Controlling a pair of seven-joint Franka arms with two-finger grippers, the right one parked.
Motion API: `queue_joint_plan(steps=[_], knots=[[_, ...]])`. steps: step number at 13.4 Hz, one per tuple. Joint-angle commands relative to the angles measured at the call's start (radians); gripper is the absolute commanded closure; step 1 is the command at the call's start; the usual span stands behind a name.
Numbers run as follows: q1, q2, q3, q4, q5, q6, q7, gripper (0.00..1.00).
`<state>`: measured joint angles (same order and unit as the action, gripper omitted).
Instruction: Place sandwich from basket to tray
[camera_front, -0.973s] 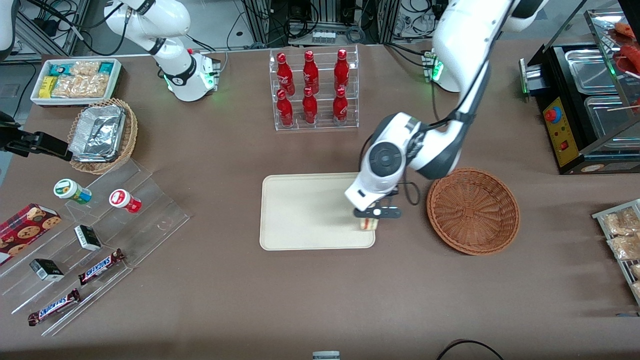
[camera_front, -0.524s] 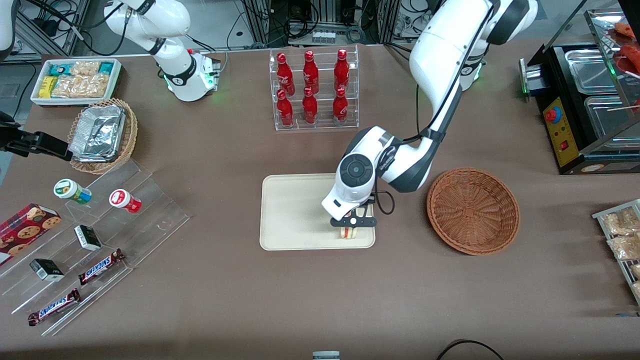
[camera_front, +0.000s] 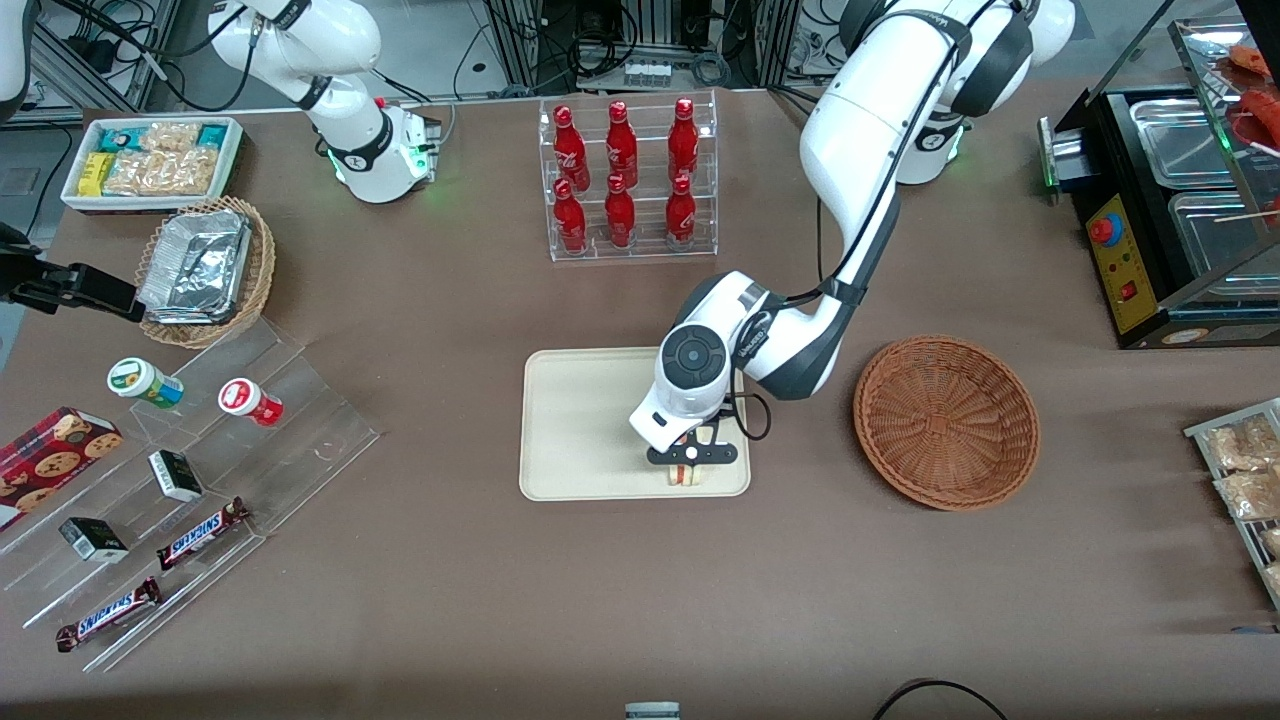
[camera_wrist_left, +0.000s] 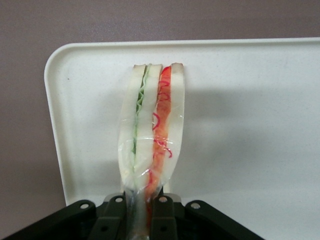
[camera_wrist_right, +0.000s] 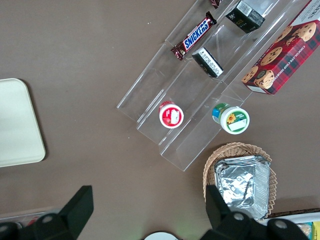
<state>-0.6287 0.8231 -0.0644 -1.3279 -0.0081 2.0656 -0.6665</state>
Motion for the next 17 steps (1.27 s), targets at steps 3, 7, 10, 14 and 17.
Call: queue_joint_plan(steps=[3, 7, 10, 14, 17], knots=[[-0.016, 0.027, 0.014, 0.029, 0.007, 0.03, -0.018, 0.0], [-0.014, 0.024, 0.015, 0.029, 0.01, 0.033, -0.013, 0.0], [-0.009, 0.016, 0.017, 0.032, 0.01, 0.033, -0.015, 0.0], [-0.006, 0.008, 0.023, 0.035, 0.013, 0.031, -0.012, 0.0], [-0.006, -0.018, 0.055, 0.035, 0.013, 0.024, -0.01, 0.0]])
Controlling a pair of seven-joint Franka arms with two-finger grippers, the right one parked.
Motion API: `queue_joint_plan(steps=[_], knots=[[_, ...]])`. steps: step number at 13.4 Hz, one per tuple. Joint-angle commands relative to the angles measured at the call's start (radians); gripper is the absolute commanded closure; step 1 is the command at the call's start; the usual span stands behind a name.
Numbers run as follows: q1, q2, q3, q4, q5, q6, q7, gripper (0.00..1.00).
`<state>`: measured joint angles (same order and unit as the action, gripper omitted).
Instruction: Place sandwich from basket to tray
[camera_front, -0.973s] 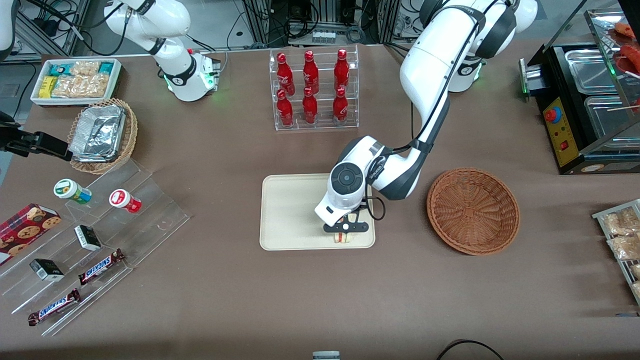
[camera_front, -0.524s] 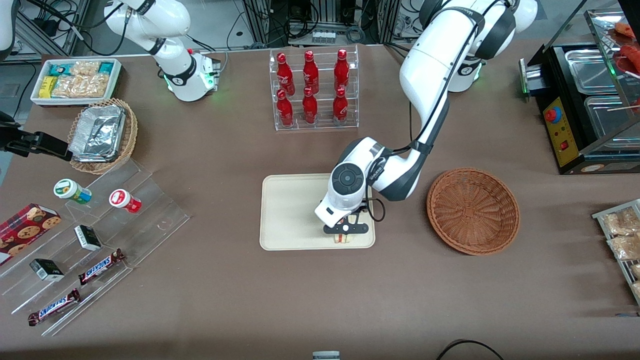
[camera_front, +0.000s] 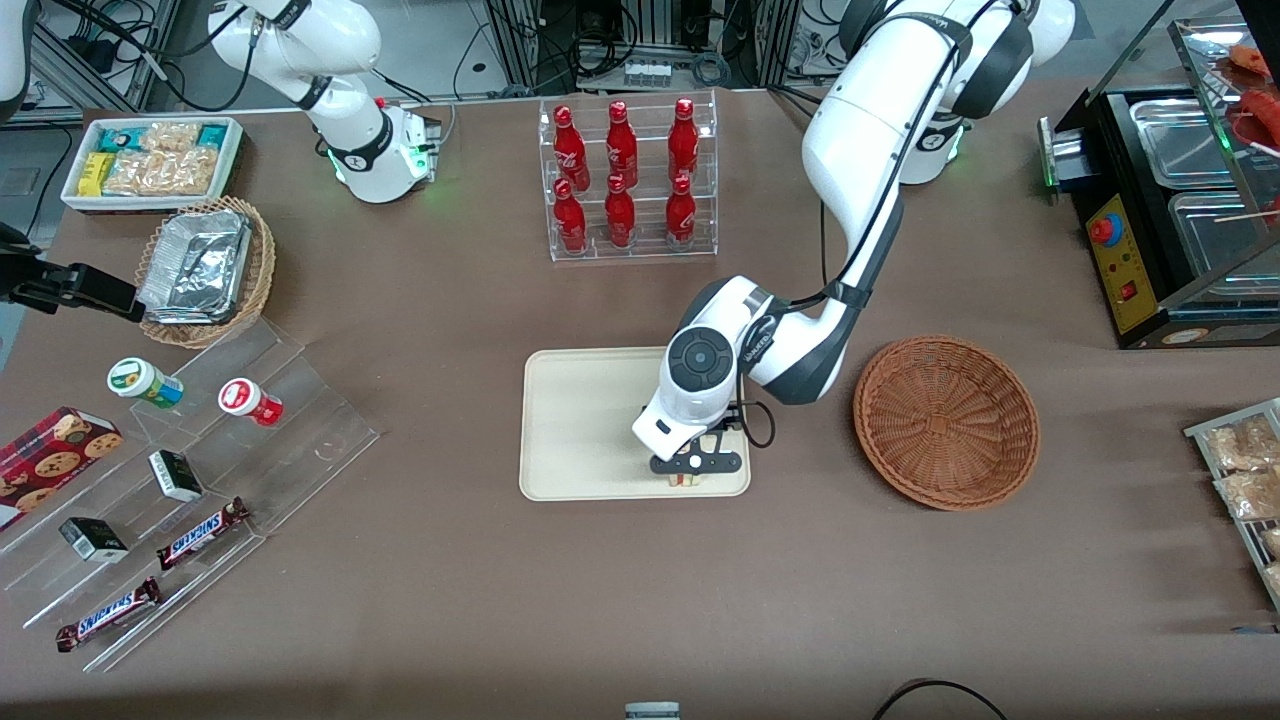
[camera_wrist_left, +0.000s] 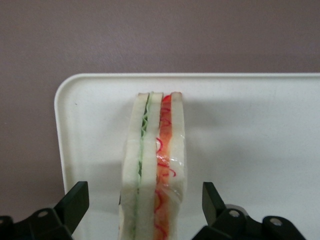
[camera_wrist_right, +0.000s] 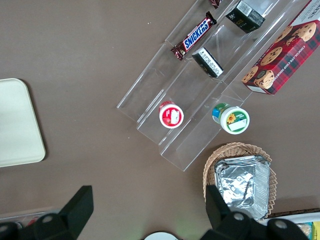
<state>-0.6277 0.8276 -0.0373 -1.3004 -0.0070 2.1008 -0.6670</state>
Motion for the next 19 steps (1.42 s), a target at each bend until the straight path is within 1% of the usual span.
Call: queue_joint_plan(steps=[1, 4, 7, 9, 10, 14, 17, 19], knots=[[-0.007, -0.039, 0.037, 0.006, 0.015, -0.013, -0.009, 0.0], [-0.004, -0.077, 0.06, 0.004, 0.012, -0.016, -0.008, 0.0], [0.0, -0.131, 0.112, 0.003, 0.005, -0.021, 0.007, 0.0], [0.063, -0.169, 0.114, 0.003, -0.002, -0.079, 0.11, 0.0], [0.075, -0.186, 0.115, 0.003, -0.004, -0.105, 0.148, 0.0], [0.175, -0.251, 0.116, 0.0, -0.002, -0.175, 0.179, 0.0], [0.256, -0.309, 0.116, -0.002, -0.005, -0.273, 0.306, 0.0], [0.304, -0.347, 0.114, -0.002, -0.007, -0.33, 0.319, 0.0]])
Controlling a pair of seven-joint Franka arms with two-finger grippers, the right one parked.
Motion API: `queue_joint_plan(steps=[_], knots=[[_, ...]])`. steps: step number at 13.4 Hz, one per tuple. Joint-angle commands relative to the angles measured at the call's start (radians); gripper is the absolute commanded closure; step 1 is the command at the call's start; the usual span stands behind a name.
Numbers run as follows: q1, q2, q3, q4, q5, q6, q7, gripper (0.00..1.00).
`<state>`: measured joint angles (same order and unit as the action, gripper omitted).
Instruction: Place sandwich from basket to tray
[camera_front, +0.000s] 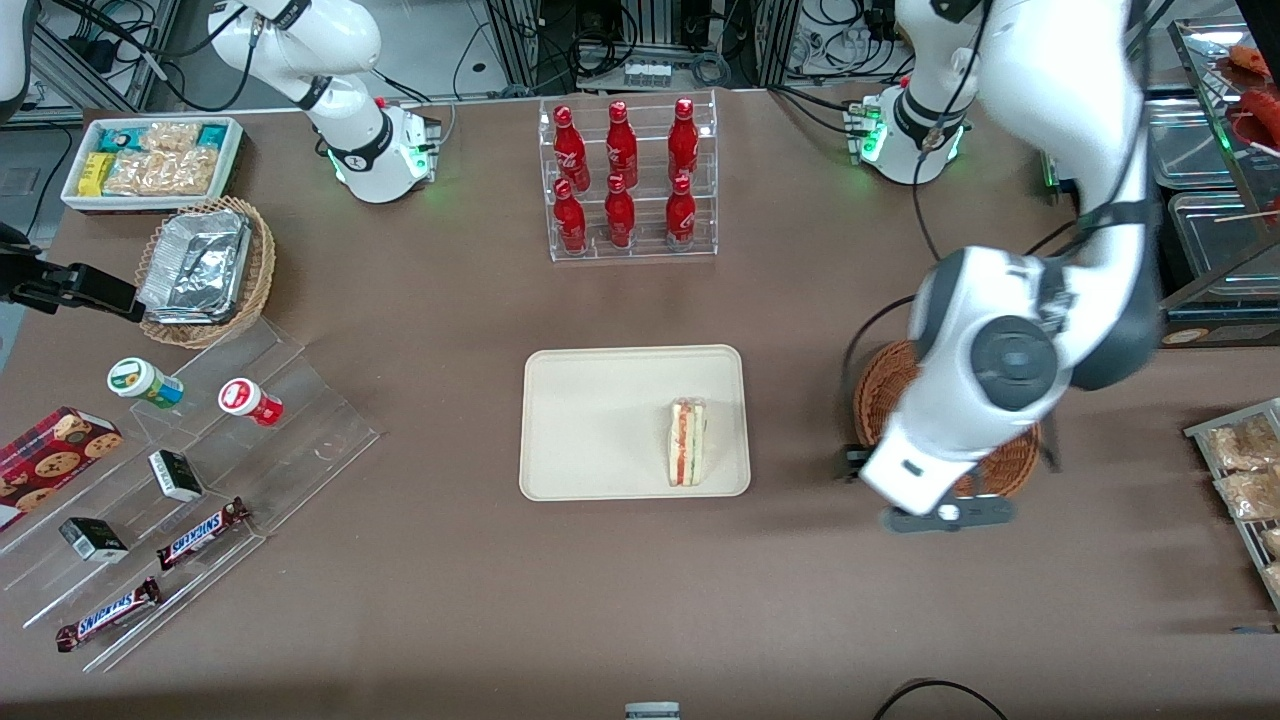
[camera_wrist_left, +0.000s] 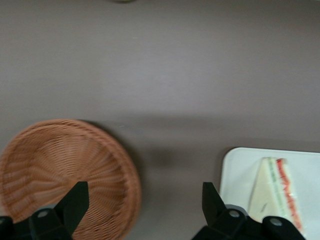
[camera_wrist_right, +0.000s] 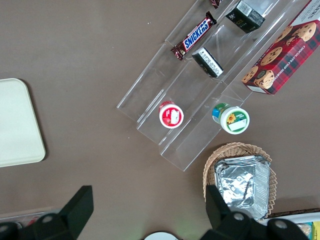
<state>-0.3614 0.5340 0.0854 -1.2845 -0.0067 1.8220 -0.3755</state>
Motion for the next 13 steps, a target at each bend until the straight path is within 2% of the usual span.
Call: queue_joint_plan(steps=[1, 5, 13], knots=[[0.056, -0.072, -0.009, -0.018, -0.007, -0.081, 0.027, 0.0], [0.085, -0.17, -0.006, -0.032, 0.004, -0.205, 0.03, 0.0], [0.091, -0.491, -0.004, -0.304, 0.016, -0.26, 0.027, 0.0]])
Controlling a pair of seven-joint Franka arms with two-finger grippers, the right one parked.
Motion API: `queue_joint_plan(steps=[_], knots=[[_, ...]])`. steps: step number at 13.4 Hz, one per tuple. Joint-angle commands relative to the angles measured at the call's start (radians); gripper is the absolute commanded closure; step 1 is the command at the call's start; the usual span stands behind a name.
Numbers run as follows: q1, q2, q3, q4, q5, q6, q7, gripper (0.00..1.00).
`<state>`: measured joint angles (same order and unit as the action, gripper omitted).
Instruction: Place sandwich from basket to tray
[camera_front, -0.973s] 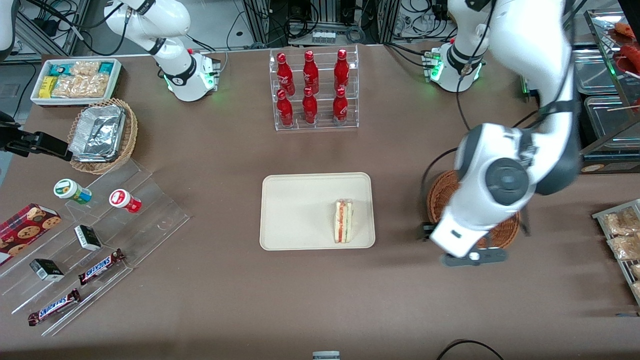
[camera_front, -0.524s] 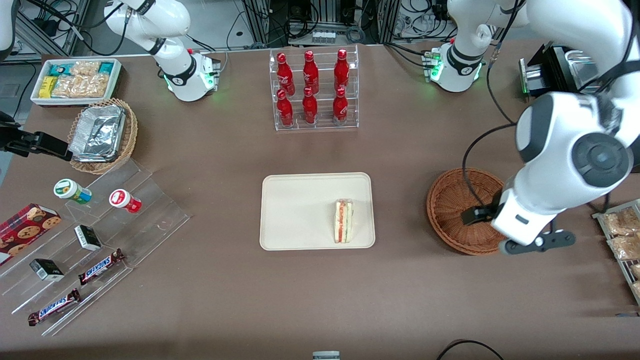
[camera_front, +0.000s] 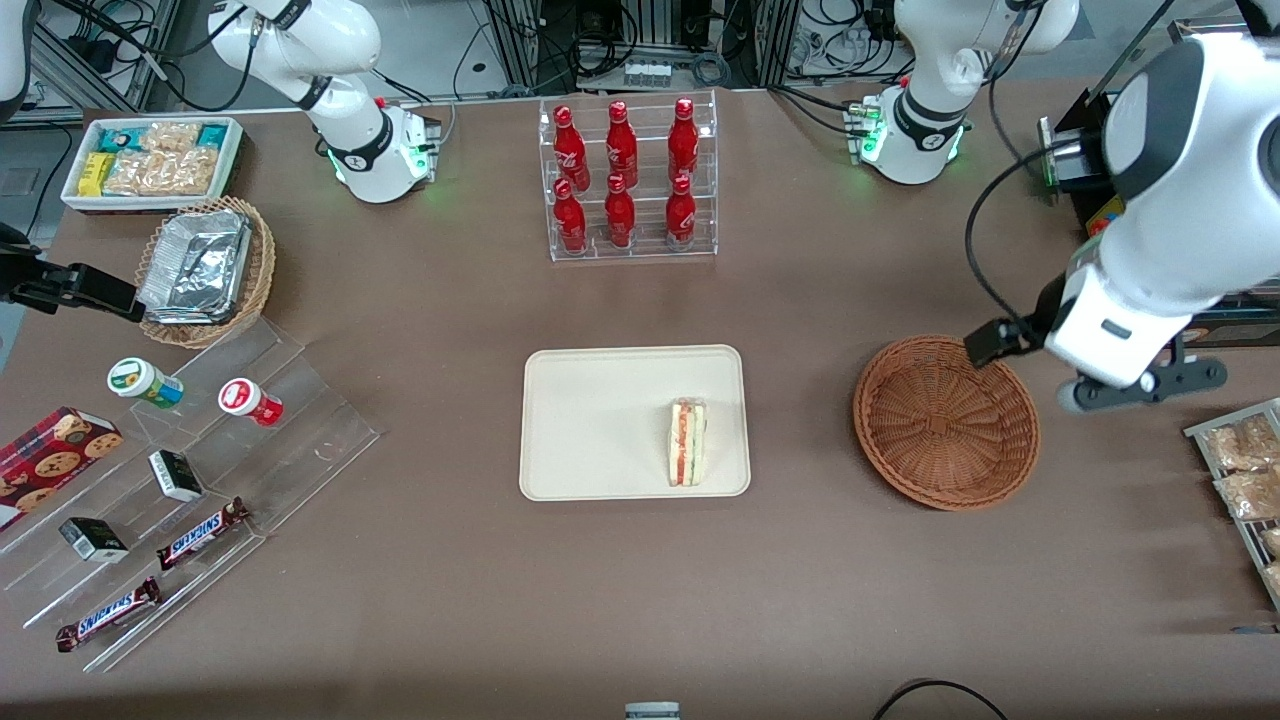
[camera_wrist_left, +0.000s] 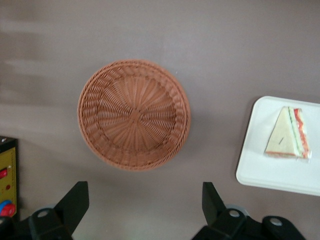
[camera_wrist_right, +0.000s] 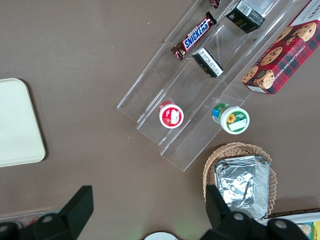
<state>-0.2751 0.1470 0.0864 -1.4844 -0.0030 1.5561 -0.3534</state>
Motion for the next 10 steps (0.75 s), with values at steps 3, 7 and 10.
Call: queue_joint_plan(steps=[3, 7, 10], knots=[[0.111, -0.147, -0.072, -0.105, 0.011, -0.042, 0.008, 0.0], [0.137, -0.193, -0.076, -0.1, 0.009, -0.106, 0.045, 0.0], [0.143, -0.199, -0.074, -0.105, 0.008, -0.126, 0.079, 0.0]])
